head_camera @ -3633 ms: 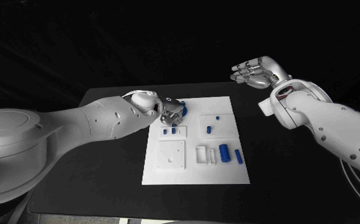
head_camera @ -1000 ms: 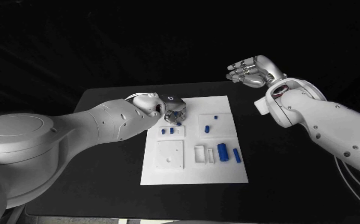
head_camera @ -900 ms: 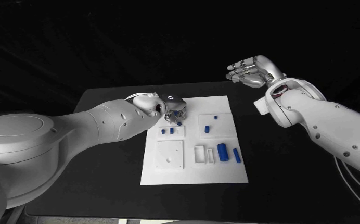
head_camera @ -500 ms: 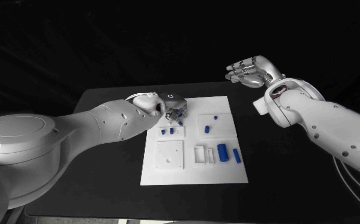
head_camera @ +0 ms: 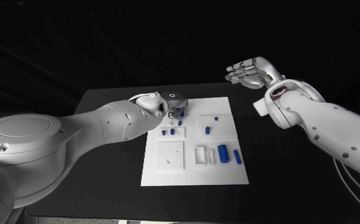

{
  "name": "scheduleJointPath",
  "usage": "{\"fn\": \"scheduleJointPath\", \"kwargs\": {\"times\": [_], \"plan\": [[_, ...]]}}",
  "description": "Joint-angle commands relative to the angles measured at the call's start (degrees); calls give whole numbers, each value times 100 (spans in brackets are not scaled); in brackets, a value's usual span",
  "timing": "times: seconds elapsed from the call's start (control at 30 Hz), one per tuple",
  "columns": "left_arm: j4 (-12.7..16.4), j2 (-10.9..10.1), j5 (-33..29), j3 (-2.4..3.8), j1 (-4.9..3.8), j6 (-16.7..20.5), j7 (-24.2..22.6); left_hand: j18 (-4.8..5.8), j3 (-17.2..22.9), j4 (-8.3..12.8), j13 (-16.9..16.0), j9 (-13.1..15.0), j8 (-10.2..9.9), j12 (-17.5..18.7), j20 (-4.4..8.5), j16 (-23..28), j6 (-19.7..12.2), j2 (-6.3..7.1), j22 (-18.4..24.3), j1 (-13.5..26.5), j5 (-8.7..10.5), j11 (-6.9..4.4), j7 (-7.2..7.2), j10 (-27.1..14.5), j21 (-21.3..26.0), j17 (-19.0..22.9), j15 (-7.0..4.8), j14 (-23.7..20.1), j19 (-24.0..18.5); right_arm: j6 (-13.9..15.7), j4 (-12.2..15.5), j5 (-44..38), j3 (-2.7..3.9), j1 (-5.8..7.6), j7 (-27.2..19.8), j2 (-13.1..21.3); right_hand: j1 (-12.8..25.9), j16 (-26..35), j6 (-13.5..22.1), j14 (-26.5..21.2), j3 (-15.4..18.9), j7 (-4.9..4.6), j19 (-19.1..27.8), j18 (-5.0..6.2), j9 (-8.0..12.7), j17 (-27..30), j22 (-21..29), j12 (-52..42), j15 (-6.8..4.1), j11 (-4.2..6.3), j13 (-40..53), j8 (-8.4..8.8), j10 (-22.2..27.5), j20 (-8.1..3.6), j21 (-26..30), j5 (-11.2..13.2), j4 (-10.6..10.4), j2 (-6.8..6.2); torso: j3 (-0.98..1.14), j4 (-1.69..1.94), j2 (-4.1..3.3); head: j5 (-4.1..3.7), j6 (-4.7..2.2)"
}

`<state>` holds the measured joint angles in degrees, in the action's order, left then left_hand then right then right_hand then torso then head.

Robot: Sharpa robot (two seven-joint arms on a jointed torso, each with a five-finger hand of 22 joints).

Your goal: Assemble the parts on the task board

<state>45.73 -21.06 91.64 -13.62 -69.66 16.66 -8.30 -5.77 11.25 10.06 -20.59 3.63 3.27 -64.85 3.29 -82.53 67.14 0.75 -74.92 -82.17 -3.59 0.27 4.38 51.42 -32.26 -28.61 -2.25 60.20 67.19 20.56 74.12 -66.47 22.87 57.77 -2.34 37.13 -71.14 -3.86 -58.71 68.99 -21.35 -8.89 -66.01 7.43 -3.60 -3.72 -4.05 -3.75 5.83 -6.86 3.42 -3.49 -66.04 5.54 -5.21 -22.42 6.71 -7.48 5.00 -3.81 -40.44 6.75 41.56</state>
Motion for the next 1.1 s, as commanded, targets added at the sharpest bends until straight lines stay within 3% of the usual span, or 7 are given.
{"fn": "scheduleJointPath", "kwargs": {"times": [0.03, 0.27, 0.37, 0.43, 0.73, 0.87, 1.1], "plan": [[-11, 14, -161, 2, -1, 449, 216, 7, 87, 33, 65, 5, 29, 136, 12, 56, -3, -19, -106, 12, -31, -2, 18, 83, 8, 8, -6, 68, 49, -64, 3, -43, 2, -2, -44, -10, 67, 26, -31, 30, -1, 17, -19, -5, 4, 3, 5, 33, 12, 6, -8, -5, -21, 10, 6, -20, -35, 3, 2, -3, -2, -1, -13], [97, -100, -414, 5, -1, 712, 212, -30, 417, 114, 710, 5, 28, 1351, 12, 293, -45, 48, -100, 47, -57, 37, 68, 576, 22, -24, -1, 248, 105, -63, 7, -43, 2, -2, -46, 12, 67, 26, -31, 30, -1, 17, -19, -5, 4, 3, 5, 33, 12, 6, -8, -5, -21, 10, 6, -20, -35, 3, 2, 15, -2, -34, -6], [174, -167, -542, 8, -1, 734, 195, -61, 704, 144, 1192, 6, 31, 2246, -4, 421, -55, 101, -109, 77, -65, 77, 101, 929, 17, -38, 20, 321, 111, -61, 11, -43, 2, -2, -46, 25, 67, 26, -31, 30, -1, 17, -19, -5, 4, 3, 5, 33, 12, 6, -8, -5, -21, 10, 6, -20, -35, 3, -1, 17, -4, -43, -8], [250, -231, -670, 12, -2, 737, 177, -83, 975, 132, 1683, 4, 29, 3276, -19, 558, -20, 220, -104, 157, -56, 86, 118, 1460, 15, -44, 23, 394, 107, -62, 14, -43, 2, -2, -46, 32, 67, 26, -31, 30, -1, 17, -19, -5, 4, 3, 5, 33, 12, 6, -8, -5, -21, 10, 6, -20, -35, 3, -3, 14, -4, -43, -9], [771, -676, -935, 111, -8, 563, 154, -63, 727, 118, 1694, 28, 37, 5063, -28, 943, -71, 212, -104, -21, -70, 142, 148, 2088, 93, 97, 47, 502, 77, -62, 18, -43, 1, -4, -48, 85, 61, 26, -36, 35, -11, 18, -22, -4, 3, 3, 5, 33, 11, 7, -8, -6, -23, 8, 6, -27, -54, 0, -4, 12, -2, -62, -4], [994, -902, -958, 174, -10, 449, 147, -78, 544, 188, 1691, 33, 39, 5554, -39, 1000, 25, 140, -111, -56, -87, 178, 130, 2250, 86, 97, 64, 511, 55, -58, 31, -43, 1, -10, -48, 121, 61, 26, -36, 35, -11, 18, -22, -4, 3, 3, 5, 33, 11, 7, -8, -6, -23, 8, 6, -27, -54, 0, -8, 19, -6, -87, -2], [1258, -1174, -873, 254, -14, 106, 201, -112, 510, 230, 1692, 25, 35, 5900, -79, 1115, 123, 102, -105, 19, -68, 226, 118, 2257, 94, 184, 96, 539, 30, -55, 57, -43, 2, -20, -45, 171, 54, 27, -43, 33, -17, 21, -21, -4, 3, 3, 5, 33, 11, 8, -8, -6, -21, 8, 7, -29, -51, -3, -13, 29, -6, -73, -12]]}}
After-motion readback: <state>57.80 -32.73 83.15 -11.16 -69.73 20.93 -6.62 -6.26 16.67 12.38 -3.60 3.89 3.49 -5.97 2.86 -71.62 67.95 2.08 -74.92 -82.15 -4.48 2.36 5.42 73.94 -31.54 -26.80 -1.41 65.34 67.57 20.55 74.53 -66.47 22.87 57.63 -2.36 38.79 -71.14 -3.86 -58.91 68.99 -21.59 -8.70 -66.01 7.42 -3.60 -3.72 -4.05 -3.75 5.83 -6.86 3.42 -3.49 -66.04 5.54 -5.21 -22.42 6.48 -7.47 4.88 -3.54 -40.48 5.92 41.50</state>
